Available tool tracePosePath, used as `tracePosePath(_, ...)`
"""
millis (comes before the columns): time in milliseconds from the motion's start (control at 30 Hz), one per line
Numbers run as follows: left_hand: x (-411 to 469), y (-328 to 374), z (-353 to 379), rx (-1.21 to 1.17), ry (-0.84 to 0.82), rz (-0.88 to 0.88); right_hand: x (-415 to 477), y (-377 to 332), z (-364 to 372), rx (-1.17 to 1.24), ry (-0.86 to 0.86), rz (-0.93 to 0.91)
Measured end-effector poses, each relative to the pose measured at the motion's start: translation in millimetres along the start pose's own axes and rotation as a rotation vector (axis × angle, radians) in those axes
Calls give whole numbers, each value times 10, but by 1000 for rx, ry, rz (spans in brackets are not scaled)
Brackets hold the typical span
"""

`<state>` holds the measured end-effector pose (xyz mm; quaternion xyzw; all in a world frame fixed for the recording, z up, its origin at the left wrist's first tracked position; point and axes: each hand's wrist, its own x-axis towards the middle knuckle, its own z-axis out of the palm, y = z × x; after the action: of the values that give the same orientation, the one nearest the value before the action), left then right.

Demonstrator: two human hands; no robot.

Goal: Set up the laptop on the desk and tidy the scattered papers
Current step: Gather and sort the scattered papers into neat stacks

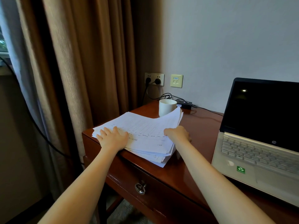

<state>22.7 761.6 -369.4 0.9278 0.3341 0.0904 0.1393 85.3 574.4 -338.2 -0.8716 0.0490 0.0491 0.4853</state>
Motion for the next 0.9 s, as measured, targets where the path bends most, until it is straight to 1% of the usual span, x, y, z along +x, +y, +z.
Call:
tracePosePath(67,-28,29,13,-3,6,-10,21,9,-30,-87,35,-4)
tracePosePath(167,-69,90,26,-16,6,-24,87,-51,-91,13,-4,31)
tracePosePath(267,-112,123,35,-30,10,-31,105,-104,-150,19,-75,82)
tracePosePath(400,-135,137,52,-30,34,-36,154,-70,-192,95,-71,160)
tracePosePath(467,-144,140,60,-31,33,-41,163,-7,-209,216,-84,195)
tracePosePath(533,-153,149,75,-43,39,-42,182,64,-159,380,-145,227)
tracePosePath(567,-158,158,79,-48,40,-42,179,99,-112,401,-174,227)
tracePosePath(600,-160,169,82,-50,38,-42,139,129,-73,393,-202,218)
tracePosePath(667,-175,173,68,-52,22,-32,68,166,-42,356,-200,153)
tracePosePath(800,-110,121,-10,-86,-18,31,19,230,-221,462,-137,47)
tracePosePath(867,-26,98,-64,-207,-16,59,23,259,-412,510,-104,-5)
tracePosePath(900,6,107,-123,-356,-28,48,9,265,-526,526,-99,-32)
